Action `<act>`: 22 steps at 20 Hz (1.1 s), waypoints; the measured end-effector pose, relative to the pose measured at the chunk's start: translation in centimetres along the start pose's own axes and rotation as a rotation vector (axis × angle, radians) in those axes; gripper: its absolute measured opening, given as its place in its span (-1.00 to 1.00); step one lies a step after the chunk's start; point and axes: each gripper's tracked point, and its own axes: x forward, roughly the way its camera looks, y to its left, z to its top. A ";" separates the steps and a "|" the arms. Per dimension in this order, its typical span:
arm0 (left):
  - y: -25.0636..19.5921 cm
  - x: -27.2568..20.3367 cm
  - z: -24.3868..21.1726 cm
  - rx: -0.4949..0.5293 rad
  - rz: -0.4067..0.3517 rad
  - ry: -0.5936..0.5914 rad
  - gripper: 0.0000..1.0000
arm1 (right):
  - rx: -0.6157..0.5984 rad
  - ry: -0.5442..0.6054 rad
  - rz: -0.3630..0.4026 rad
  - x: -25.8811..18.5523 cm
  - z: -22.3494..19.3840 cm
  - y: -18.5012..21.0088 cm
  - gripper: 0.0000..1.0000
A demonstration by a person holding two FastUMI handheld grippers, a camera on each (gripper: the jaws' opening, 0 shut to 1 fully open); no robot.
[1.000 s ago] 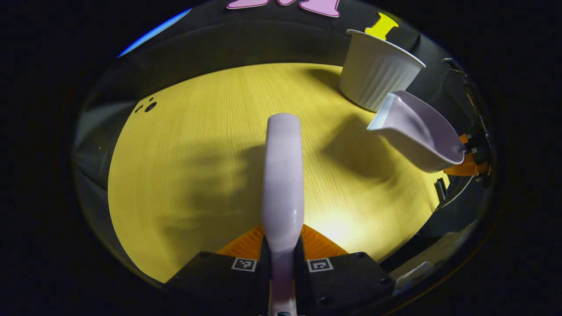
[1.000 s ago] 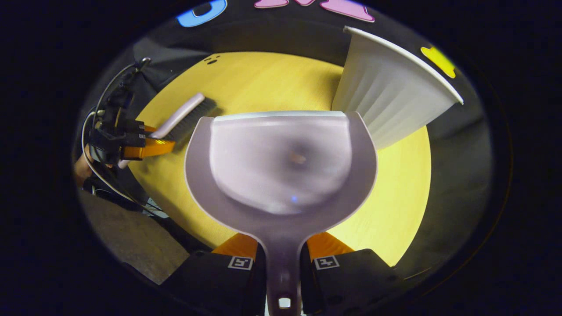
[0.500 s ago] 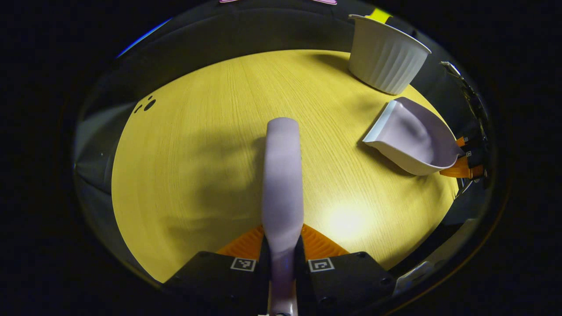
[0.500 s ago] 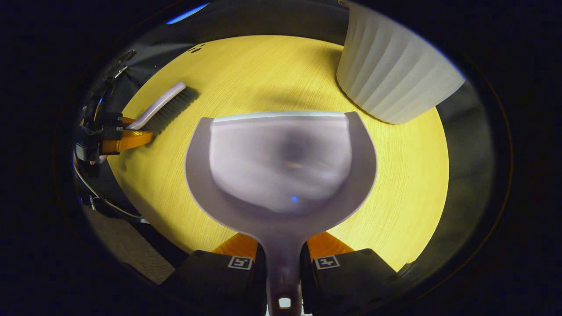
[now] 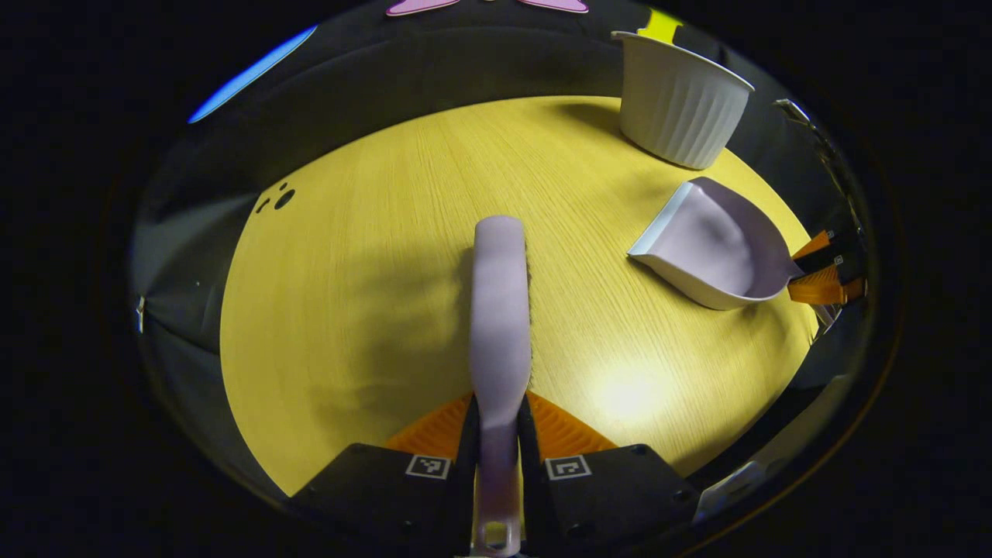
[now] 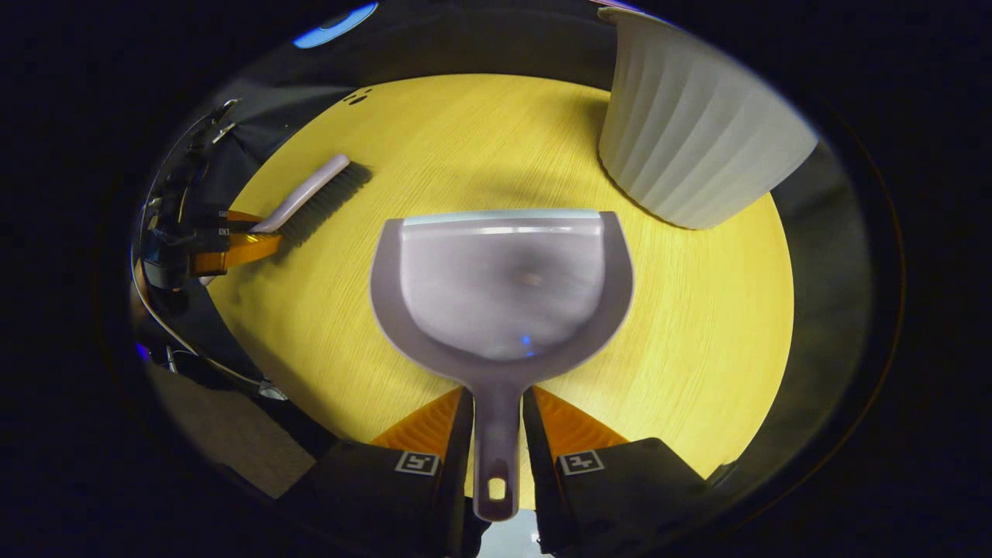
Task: Pick up the small broom and dustpan from the desktop, sweep the trash into the dustpan with the broom, and then empty the trash into the garbage bin.
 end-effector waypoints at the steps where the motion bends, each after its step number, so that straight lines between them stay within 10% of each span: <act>1: -0.1 -0.4 -0.2 0.002 0.004 -0.005 -0.40 | 0.009 -0.018 0.008 -0.8 0.2 0.2 -0.19; 5: -0.3 -2.9 0.3 -0.003 0.007 -0.048 -0.41 | 0.027 -0.107 0.030 -4.2 1.7 0.9 -0.41; 22: -3.0 -18.3 16.0 -0.068 -0.024 -0.693 -0.37 | -0.076 -0.741 -0.037 -19.2 14.0 3.6 -0.26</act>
